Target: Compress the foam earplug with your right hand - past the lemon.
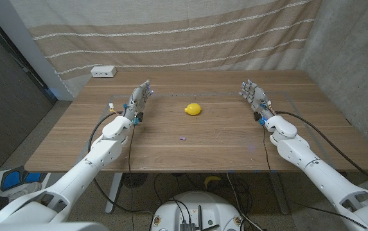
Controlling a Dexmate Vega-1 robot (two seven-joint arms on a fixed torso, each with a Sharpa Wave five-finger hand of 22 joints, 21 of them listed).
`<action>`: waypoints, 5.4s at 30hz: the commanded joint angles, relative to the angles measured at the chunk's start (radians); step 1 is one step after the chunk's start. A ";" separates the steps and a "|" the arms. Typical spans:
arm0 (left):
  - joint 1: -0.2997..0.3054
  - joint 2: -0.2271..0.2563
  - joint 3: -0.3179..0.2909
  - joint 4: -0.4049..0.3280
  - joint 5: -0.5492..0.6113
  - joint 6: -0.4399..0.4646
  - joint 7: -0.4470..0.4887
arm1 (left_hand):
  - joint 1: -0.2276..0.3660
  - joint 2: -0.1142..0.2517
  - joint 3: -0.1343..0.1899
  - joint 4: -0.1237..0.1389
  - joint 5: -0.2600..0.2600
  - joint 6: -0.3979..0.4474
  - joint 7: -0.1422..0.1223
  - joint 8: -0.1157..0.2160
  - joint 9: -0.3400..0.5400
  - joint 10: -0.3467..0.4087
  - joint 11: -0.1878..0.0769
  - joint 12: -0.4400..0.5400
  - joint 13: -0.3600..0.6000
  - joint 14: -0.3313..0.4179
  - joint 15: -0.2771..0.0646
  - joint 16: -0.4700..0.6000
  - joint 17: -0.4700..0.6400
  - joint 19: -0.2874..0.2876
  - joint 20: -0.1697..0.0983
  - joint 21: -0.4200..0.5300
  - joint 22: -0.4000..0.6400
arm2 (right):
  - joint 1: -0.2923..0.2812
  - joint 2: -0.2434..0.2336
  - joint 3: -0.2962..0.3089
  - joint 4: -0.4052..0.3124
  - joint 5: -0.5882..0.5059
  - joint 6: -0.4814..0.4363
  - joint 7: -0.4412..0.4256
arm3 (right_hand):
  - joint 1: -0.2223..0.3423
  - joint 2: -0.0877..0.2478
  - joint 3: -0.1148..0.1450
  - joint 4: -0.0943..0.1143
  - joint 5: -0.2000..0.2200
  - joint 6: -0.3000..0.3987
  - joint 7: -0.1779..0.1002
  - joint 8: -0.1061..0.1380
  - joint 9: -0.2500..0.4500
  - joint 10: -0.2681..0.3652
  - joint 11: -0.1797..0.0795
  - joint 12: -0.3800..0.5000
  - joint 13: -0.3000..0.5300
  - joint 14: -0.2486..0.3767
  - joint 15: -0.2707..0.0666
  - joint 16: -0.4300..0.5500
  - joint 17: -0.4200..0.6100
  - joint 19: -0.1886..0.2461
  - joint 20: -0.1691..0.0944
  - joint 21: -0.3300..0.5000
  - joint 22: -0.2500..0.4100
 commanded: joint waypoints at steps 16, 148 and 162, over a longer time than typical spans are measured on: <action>-0.034 -0.014 0.000 0.016 -0.004 0.010 -0.002 | -0.009 0.014 -0.027 -0.012 0.003 -0.007 -0.009 0.011 0.001 -0.011 -0.003 0.009 0.004 -0.014 -0.007 0.007 -0.002 0.003 0.010 -0.020 0.002 | -0.034 0.018 0.048 0.008 -0.034 0.093 -0.120 | -0.023 -0.031 -0.033 -0.035 -0.004 0.060 0.061 0.025 0.007 0.088 0.060 0.025 0.005 0.149 0.061 0.036 -0.020 0.046 0.103 -0.020 0.008; 0.036 0.031 -0.033 -0.018 -0.031 -0.039 -0.049 | -0.019 0.039 -0.055 -0.056 0.008 0.018 -0.003 0.014 0.001 0.009 0.010 0.014 0.004 -0.004 -0.001 0.005 -0.003 0.053 0.024 -0.080 0.004 | -0.162 -0.155 -0.074 -0.527 -1.053 -0.001 -0.541 | 0.149 -0.038 0.000 -0.206 0.039 0.251 0.025 0.052 0.012 0.264 0.029 0.052 0.022 0.261 0.007 0.088 0.005 0.143 0.122 -0.032 0.015; 0.047 0.034 -0.038 -0.031 -0.034 -0.044 -0.046 | -0.021 0.040 -0.055 -0.056 0.009 0.020 -0.003 0.014 0.001 0.009 0.009 0.013 0.004 -0.003 -0.003 0.006 -0.003 0.055 0.025 -0.087 0.004 | -0.171 -0.173 -0.091 -0.549 -1.091 0.026 -0.533 | 0.154 -0.040 -0.003 -0.206 0.038 0.255 0.022 0.049 0.013 0.254 0.046 0.046 0.023 0.263 0.002 0.089 0.008 0.144 0.126 -0.034 0.015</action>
